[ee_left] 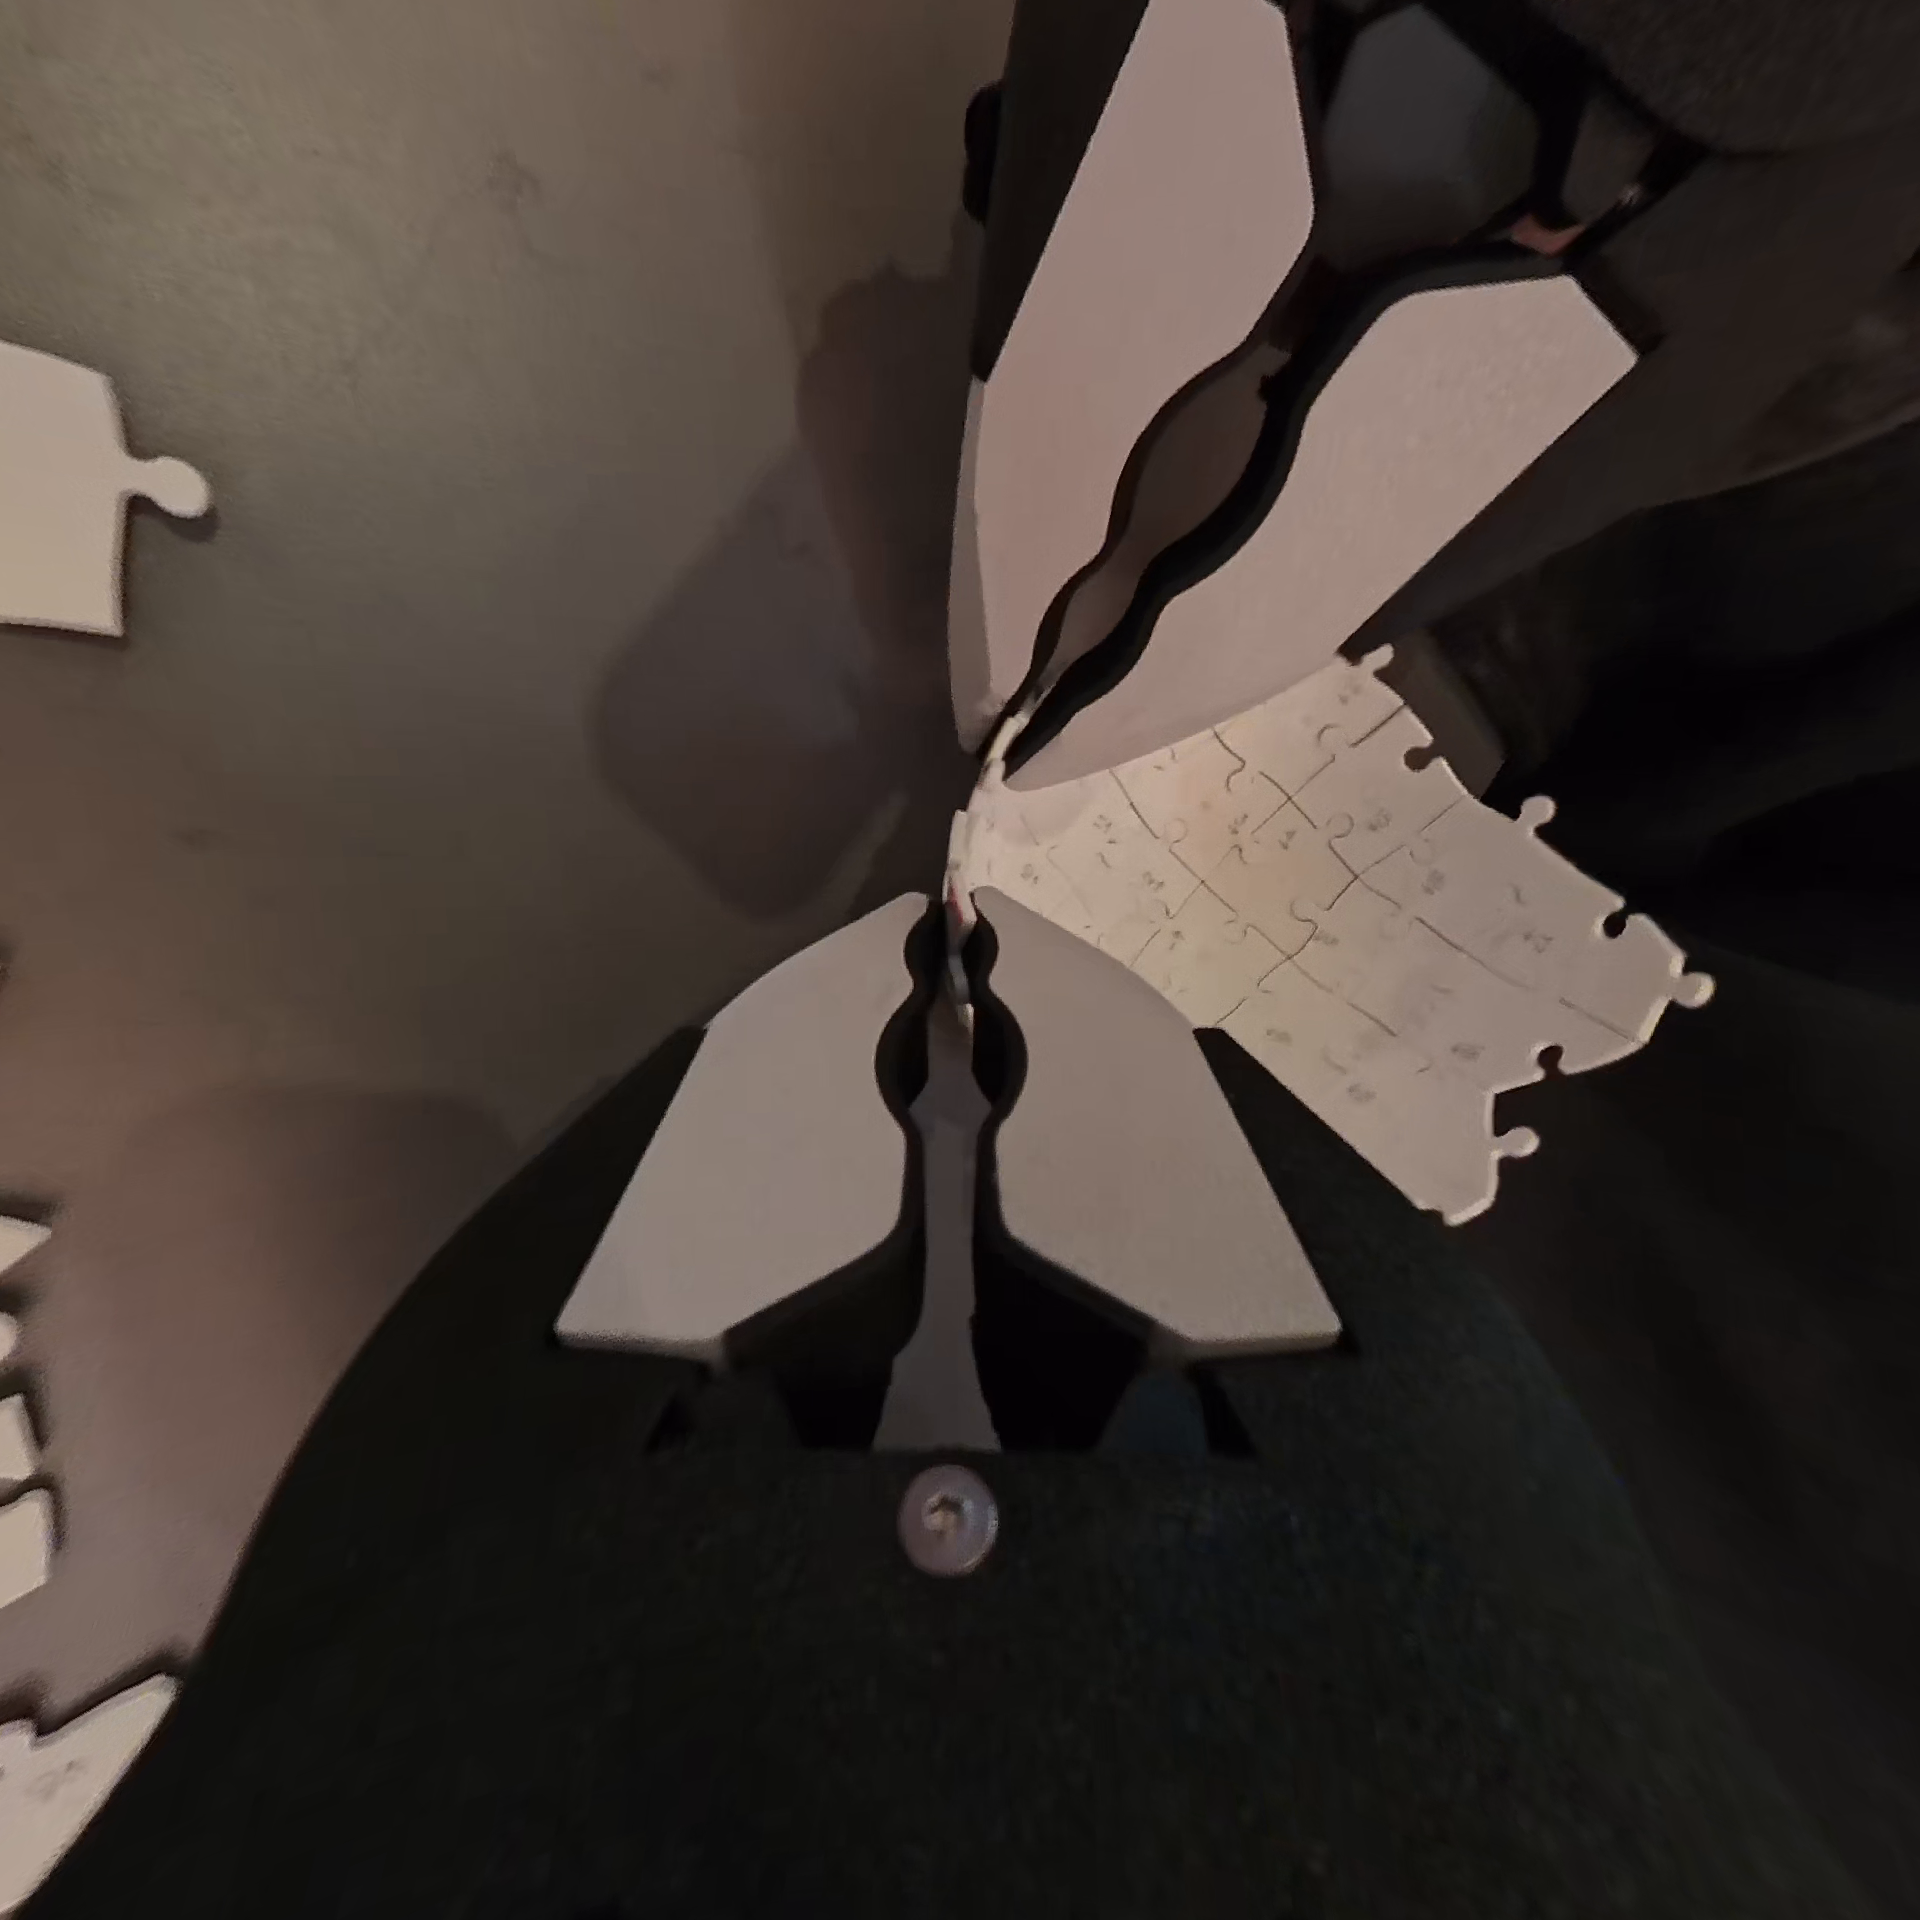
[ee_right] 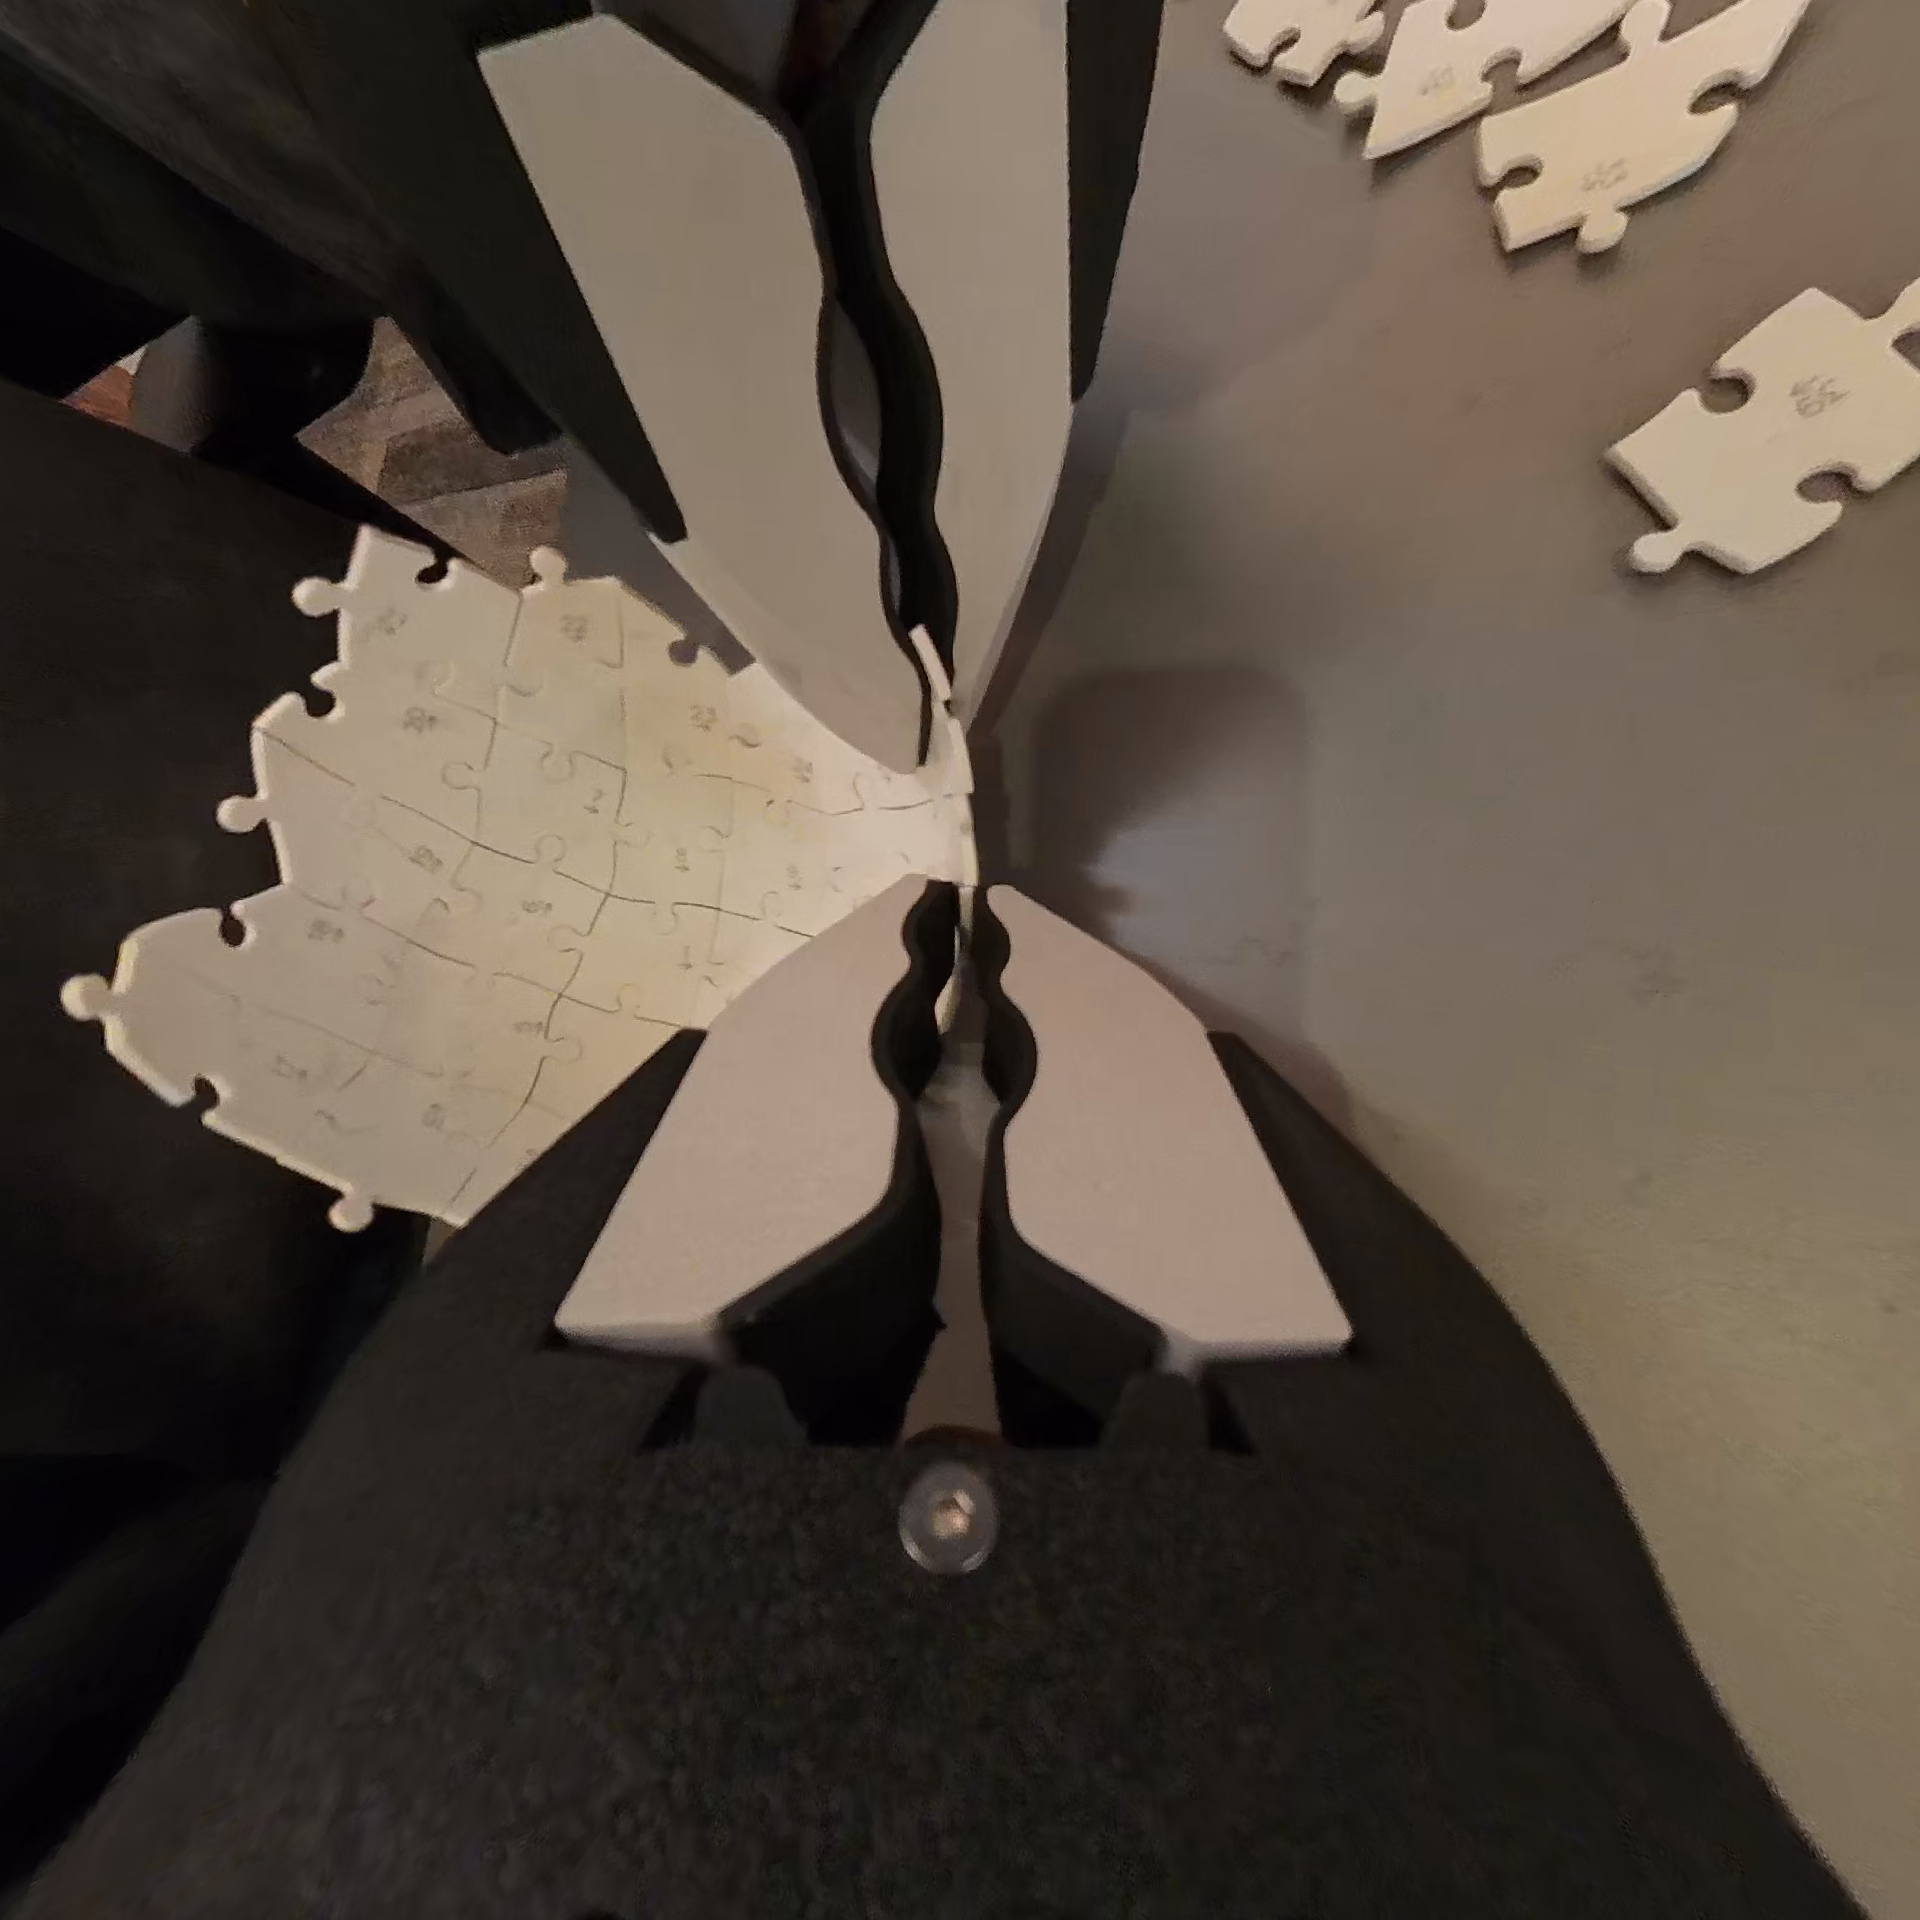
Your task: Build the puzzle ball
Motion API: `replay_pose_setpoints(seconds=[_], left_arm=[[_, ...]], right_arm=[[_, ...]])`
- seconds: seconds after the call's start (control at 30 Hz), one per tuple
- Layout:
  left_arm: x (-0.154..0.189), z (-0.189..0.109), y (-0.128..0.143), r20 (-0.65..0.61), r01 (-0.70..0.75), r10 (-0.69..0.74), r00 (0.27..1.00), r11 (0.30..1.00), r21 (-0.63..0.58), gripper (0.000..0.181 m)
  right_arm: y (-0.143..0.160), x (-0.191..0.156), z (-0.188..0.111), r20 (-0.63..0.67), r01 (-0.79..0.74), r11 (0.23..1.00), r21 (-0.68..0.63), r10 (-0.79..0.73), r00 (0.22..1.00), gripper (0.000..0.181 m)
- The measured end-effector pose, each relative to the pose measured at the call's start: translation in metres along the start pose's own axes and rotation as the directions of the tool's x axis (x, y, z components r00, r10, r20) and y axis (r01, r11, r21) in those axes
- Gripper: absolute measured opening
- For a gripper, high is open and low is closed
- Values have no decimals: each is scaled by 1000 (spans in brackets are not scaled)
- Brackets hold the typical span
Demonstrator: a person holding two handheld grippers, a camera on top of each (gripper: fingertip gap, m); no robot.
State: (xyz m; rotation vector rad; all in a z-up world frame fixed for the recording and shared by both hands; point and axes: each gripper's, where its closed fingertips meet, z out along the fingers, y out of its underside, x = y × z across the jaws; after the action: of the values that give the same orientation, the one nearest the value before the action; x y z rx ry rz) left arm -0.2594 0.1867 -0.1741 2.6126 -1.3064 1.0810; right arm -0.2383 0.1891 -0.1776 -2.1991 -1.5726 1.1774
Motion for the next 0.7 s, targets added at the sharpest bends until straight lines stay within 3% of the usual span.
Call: replay_pose_setpoints(seconds=[0.47,0.7], left_arm=[[-4,-1,0,-1,11,-11,1000,1000,23,2],[-9,-7,3,7,59,-59,998,997,51,2]], right_arm=[[-2,5,1,53,-74,997,20,72,996,9],[-18,13,-28,-38,-59,992,115,63,997,14]])
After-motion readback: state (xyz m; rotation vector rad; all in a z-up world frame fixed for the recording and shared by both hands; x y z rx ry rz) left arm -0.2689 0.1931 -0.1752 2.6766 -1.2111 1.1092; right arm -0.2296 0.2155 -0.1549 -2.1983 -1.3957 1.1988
